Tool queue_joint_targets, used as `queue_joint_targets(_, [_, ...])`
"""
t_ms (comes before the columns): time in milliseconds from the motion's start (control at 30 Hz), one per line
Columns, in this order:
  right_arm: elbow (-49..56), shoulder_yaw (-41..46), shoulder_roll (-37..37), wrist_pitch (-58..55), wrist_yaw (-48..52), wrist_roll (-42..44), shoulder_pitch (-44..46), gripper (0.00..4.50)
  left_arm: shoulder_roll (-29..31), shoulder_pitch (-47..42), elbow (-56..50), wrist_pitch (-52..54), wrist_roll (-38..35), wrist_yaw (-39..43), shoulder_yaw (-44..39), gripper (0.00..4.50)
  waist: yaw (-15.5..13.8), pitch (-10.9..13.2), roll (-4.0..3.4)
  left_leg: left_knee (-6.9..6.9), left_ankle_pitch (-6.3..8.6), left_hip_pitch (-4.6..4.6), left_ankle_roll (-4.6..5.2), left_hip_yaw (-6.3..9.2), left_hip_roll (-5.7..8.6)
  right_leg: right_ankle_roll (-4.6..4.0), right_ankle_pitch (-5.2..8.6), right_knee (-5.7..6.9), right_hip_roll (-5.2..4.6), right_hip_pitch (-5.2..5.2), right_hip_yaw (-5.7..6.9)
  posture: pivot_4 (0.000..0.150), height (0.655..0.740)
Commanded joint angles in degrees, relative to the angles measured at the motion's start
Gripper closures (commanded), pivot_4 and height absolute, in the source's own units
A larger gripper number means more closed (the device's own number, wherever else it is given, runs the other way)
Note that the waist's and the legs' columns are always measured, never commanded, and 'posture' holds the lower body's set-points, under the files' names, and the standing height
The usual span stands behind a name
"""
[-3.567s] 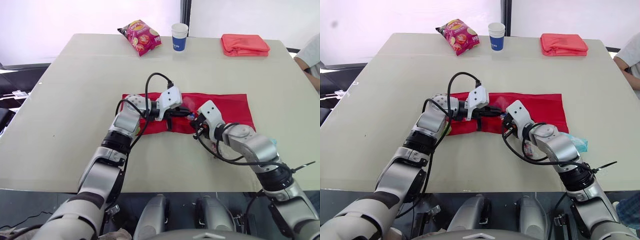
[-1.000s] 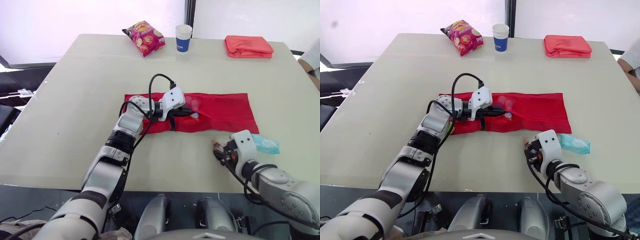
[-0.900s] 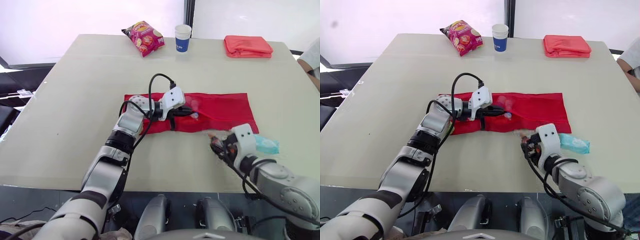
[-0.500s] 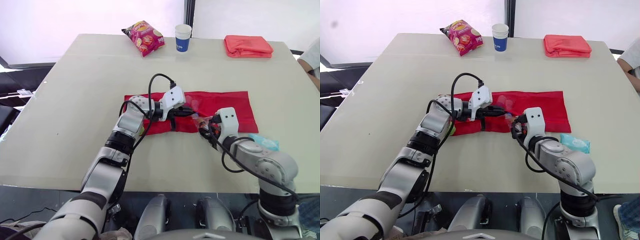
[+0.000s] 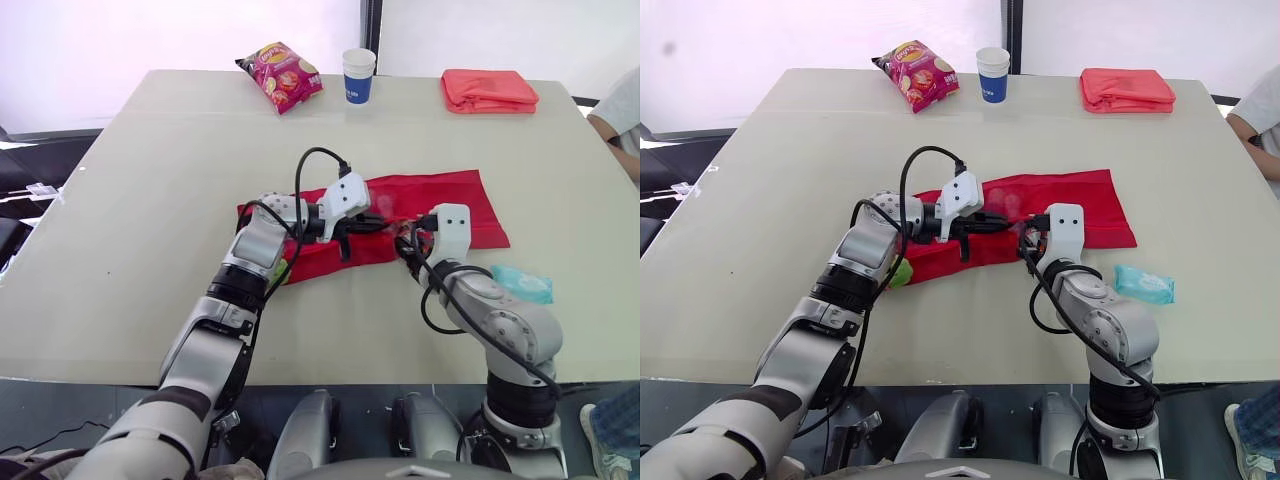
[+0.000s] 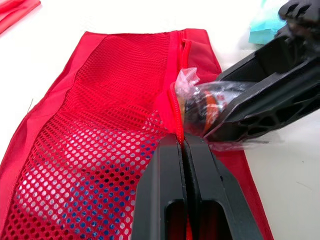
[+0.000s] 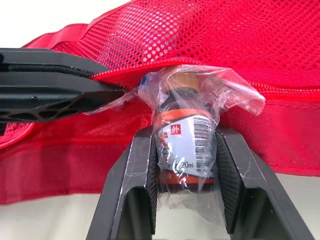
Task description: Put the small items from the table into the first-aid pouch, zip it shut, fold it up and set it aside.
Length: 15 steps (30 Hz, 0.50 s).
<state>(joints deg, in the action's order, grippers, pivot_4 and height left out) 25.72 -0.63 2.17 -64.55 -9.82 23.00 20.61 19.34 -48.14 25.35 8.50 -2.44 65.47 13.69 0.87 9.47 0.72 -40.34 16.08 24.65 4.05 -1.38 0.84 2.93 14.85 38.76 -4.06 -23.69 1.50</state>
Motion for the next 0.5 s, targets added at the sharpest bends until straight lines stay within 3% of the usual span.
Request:
queue_joint_targets(33, [-2.95,-1.66,-0.77,4.79,1.88,-2.60,2.82,3.19,-0.32,-0.09,-2.22,-0.73,-1.11,1.76,0.88,4.50,0.06,0.00,-0.01,0.00,0.00,0.00,0.00,0.00,0.00,0.00,0.00,-0.01,0.00,0.00,0.00,0.150,0.7395])
queue_joint_targets(267, [-8.96,-4.45,-2.49,9.52,6.28,-5.79,5.56,3.19,0.03,1.01,-3.42,-0.82,-1.14,3.72,1.95,4.50,0.14,0.01,-0.01,0.01,-0.01,-0.01,-0.01,-0.01,0.00,0.00,0.00,0.00,0.00,-0.01,-0.01,0.150,0.7395])
queue_joint_targets(400, [-7.70,-5.62,-4.17,9.52,10.04,-5.44,4.90,1.75,0.10,1.24,-3.62,-0.67,-1.00,3.56,2.00,4.50,0.05,0.01,-0.02,0.01,-0.01,0.00,-0.01,-0.01,-0.01,0.00,0.00,-0.01,0.00,-0.01,-0.01,0.150,0.7395])
queue_joint_targets(500, [-0.82,-3.80,-6.60,6.71,12.01,-3.52,1.79,0.50,0.43,1.01,-2.84,-0.96,-0.42,3.23,1.97,4.50,-0.05,0.01,-0.02,0.01,-0.01,0.00,-0.01,0.00,-0.01,0.00,0.00,0.00,0.00,-0.01,0.00,0.150,0.7395])
